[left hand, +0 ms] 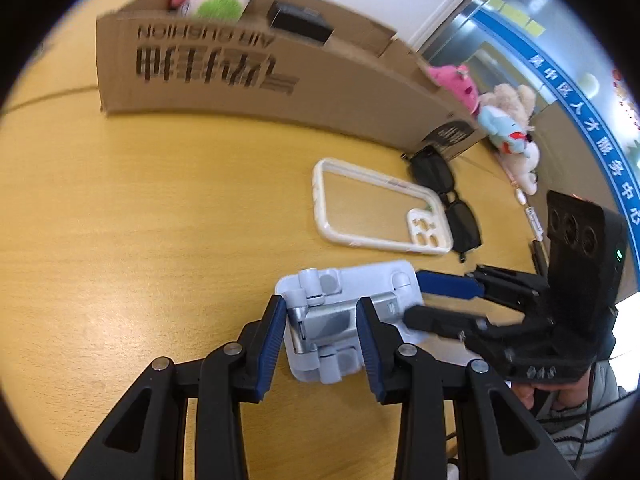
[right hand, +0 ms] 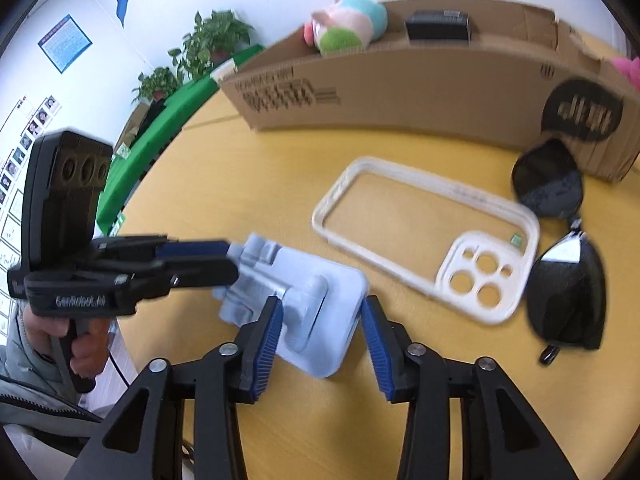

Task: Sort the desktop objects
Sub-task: 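Lift the phone stand with both grippers and carry it over the box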

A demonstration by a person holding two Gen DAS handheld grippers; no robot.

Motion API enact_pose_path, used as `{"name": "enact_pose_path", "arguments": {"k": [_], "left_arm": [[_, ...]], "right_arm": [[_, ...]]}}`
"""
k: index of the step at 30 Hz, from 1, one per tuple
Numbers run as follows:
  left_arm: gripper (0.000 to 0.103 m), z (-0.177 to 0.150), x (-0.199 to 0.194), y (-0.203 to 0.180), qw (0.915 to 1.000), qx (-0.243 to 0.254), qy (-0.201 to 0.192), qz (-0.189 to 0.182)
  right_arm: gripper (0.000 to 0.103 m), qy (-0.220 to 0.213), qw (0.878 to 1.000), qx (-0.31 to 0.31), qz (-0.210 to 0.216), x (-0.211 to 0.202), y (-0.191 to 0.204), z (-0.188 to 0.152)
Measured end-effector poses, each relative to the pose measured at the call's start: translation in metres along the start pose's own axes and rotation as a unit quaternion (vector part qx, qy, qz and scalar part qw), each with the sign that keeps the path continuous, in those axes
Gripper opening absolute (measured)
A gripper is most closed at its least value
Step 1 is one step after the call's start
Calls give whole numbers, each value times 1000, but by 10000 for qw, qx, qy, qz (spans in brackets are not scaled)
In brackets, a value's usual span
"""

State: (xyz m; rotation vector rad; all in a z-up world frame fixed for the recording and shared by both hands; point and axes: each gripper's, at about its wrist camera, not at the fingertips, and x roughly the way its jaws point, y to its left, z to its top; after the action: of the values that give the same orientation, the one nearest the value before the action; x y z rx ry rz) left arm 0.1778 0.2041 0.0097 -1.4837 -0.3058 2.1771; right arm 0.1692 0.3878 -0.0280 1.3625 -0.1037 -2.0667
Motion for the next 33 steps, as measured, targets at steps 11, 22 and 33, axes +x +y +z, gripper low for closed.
{"name": "enact_pose_path", "arguments": {"k": [11,22,33], "left_arm": [[43,-19,6,-15,9971,676,112,335],[32,-15,-3,-20,9964,708,-16,476],[31,43,-58,-45,9888,993,-1022,451]], "right_arm": [[49,-231,9944,-848,-586,6,18,-19],[41,-620,9932,-829,-529,-11,22,-15],[41,-1625,9781,-1087,-710,-60,34,37]]}}
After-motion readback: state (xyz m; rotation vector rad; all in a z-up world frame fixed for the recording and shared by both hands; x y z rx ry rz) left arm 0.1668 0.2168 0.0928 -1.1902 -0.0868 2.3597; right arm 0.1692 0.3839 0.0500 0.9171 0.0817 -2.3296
